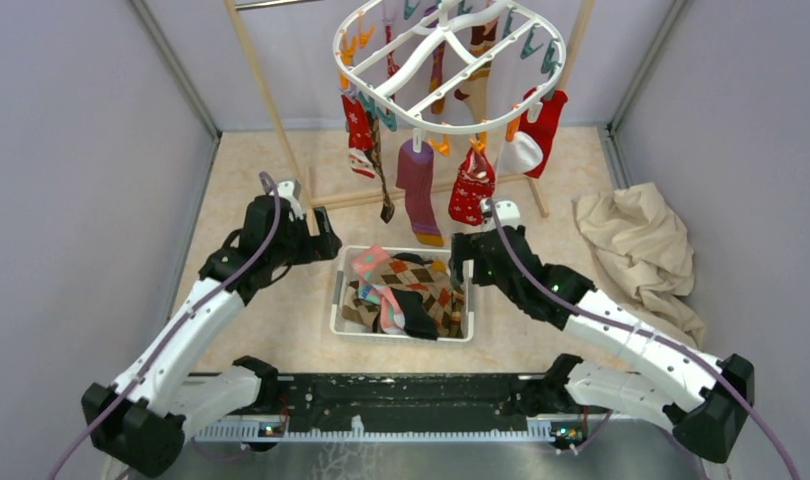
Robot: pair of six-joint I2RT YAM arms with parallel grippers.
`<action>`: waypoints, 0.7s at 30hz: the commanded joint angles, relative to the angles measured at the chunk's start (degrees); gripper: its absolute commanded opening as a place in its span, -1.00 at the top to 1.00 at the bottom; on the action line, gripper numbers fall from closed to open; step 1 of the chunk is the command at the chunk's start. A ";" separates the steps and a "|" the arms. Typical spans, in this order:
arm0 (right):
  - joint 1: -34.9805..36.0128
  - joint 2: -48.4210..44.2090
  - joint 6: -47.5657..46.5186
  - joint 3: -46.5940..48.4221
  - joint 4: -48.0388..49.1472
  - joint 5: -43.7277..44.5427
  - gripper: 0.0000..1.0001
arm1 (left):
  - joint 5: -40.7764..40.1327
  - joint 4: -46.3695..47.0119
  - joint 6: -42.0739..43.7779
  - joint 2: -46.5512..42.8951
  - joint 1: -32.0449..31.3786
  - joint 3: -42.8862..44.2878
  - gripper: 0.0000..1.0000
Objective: Remove the socks clipped to the hanger
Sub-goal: Adjust the sock at the bin, then reset both arms
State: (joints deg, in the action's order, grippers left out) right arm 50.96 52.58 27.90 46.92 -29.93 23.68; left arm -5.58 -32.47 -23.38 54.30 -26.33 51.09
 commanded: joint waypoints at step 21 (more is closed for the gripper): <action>-47.81 29.00 -13.10 4.87 20.65 -14.68 -0.72 | -3.27 19.10 -5.51 29.42 9.45 -4.65 -0.77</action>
State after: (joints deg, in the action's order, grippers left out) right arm 7.07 77.54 17.96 47.35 -17.37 10.00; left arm -6.90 -17.28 -26.26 80.84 -17.39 46.41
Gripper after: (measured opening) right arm 0.878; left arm 0.892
